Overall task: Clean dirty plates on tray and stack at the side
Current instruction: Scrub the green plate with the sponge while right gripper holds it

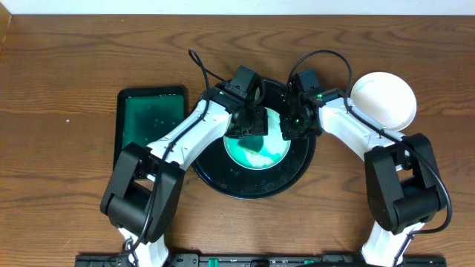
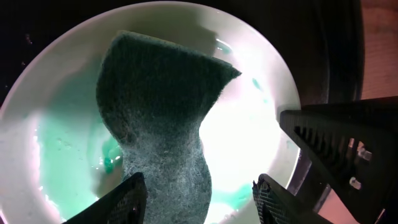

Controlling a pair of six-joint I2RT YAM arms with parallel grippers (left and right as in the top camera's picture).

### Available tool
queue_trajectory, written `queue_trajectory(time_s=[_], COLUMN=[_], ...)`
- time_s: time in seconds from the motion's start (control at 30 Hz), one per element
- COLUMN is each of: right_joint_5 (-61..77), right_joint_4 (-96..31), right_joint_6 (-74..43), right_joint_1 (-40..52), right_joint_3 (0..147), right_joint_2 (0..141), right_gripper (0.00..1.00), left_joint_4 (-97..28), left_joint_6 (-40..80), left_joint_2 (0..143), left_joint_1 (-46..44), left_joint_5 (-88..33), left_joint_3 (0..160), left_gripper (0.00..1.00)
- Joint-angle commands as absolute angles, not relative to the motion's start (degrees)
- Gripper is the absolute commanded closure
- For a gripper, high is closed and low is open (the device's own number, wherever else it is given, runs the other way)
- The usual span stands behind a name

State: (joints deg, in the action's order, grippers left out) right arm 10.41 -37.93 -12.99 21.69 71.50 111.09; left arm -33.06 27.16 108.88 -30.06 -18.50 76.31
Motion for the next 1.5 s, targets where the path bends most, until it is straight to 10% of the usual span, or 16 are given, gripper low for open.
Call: queue_trajectory(time_s=[0.0, 0.23, 0.47, 1.03, 1.47], right_joint_5=[11.0, 11.0, 11.0, 11.0, 11.0], right_joint_4=[-38.0, -38.2, -38.6, -39.7, -39.9], right_joint_6=[-13.2, -13.2, -13.2, -13.2, -13.2], right_joint_1=[22.3, 22.3, 22.3, 22.3, 22.3], right_joint_3=[71.4, 71.4, 71.4, 71.4, 71.4], right_joint_2=[111.4, 111.4, 111.4, 111.4, 111.4], right_gripper=[0.99, 0.99, 0.99, 0.99, 0.99], left_joint_4=[-33.3, -32.8, -31.2, -29.6, -44.2], left_joint_6=[26.6, 26.7, 26.6, 30.6, 33.9], left_joint_2=[111.4, 115.5, 115.9, 115.9, 115.9], left_joint_1=[-30.2, -30.2, -30.2, -38.0, -29.7], left_joint_5=[-17.3, -17.3, -17.3, -21.6, -1.6], left_joint_3=[76.6, 76.6, 76.8, 76.7, 76.7], left_gripper=[0.42, 0.44, 0.93, 0.93, 0.93])
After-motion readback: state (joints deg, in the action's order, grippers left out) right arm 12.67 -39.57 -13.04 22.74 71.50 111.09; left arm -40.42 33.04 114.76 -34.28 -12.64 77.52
